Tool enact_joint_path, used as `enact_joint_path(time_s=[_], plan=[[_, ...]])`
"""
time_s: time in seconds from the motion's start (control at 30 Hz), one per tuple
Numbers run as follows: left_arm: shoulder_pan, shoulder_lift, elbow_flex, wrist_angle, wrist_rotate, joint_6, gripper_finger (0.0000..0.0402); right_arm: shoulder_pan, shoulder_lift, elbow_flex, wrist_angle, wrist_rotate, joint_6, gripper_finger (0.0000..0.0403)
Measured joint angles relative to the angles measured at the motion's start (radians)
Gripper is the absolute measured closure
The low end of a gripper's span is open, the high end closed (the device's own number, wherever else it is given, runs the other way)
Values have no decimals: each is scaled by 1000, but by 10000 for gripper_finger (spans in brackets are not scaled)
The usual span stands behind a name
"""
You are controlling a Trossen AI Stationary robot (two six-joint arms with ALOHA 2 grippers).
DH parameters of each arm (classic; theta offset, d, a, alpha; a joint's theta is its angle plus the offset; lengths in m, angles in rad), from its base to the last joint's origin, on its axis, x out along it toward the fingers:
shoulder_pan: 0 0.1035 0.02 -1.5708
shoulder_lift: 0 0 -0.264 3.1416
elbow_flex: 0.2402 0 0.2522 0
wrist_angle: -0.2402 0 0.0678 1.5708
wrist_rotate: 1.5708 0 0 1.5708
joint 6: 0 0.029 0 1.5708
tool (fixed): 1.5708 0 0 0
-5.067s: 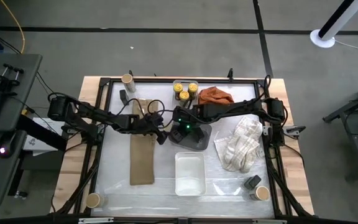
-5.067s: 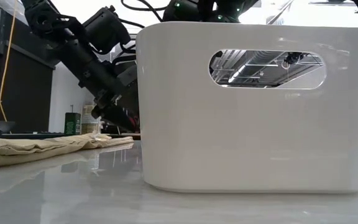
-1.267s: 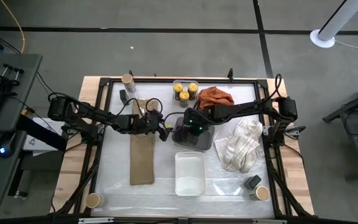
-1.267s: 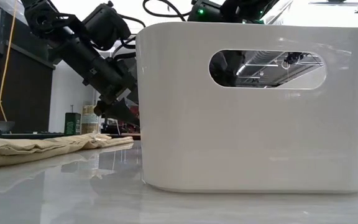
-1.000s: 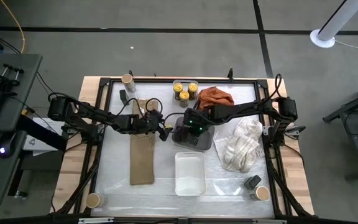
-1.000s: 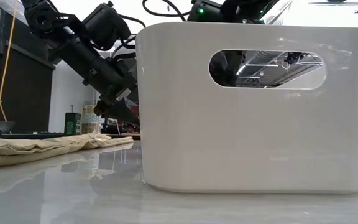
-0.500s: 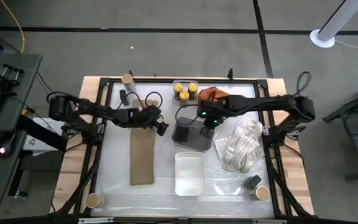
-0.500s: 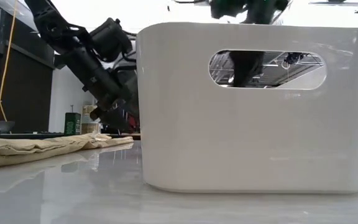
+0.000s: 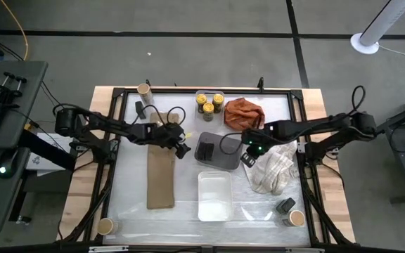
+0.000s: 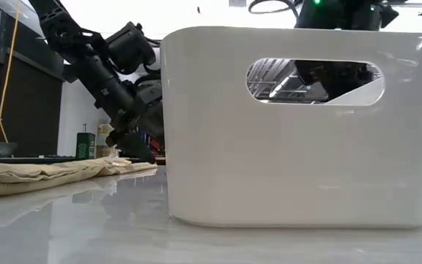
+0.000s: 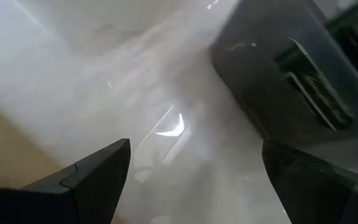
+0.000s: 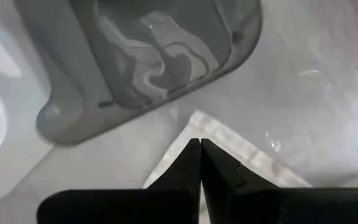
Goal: Sort spices by type
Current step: Adjust the black bin on the table
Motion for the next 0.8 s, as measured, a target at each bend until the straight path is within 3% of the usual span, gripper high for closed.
enact_joint_path(time_s=[0.33,0.6,0.8], plan=[[-67,15,0,45,-115,136,53,-44,57,-23,80,81,-25,403],[-69,14,0,159,-109,137,53,-100,75,-23,120,89,-78,403],[-88,14,0,158,-106,131,53,-149,75,-23,192,90,-84,403]])
